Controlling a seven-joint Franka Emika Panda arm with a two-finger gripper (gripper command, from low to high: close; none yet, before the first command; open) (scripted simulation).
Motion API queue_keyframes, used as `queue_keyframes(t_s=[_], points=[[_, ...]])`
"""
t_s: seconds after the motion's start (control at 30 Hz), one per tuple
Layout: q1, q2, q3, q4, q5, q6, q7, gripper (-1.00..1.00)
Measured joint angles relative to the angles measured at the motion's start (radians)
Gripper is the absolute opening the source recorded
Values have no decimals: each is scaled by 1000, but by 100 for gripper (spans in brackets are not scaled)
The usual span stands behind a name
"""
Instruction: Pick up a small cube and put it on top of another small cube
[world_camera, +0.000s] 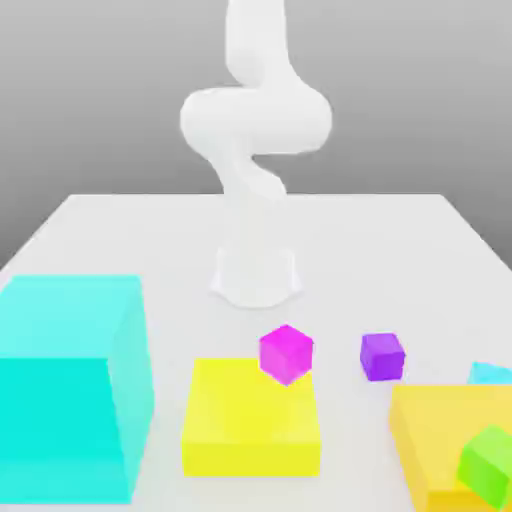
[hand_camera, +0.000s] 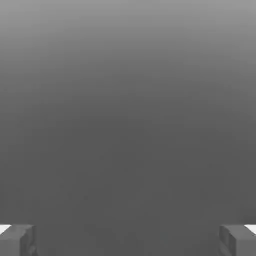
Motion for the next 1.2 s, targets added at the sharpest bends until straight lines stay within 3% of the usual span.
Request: queue_keyframes(t_s=[0.4, 0.67, 0.83, 1.0, 1.2], points=[[-96, 383, 364, -76, -133, 145, 500, 0], [-60, 656, 519, -124, -299, 231, 885, 0], [25, 821, 542, -154, -378, 287, 1108, 0], [116, 961, 561, -190, -381, 358, 1277, 0], [262, 1126, 408, -156, -540, 463, 1433, 0]])
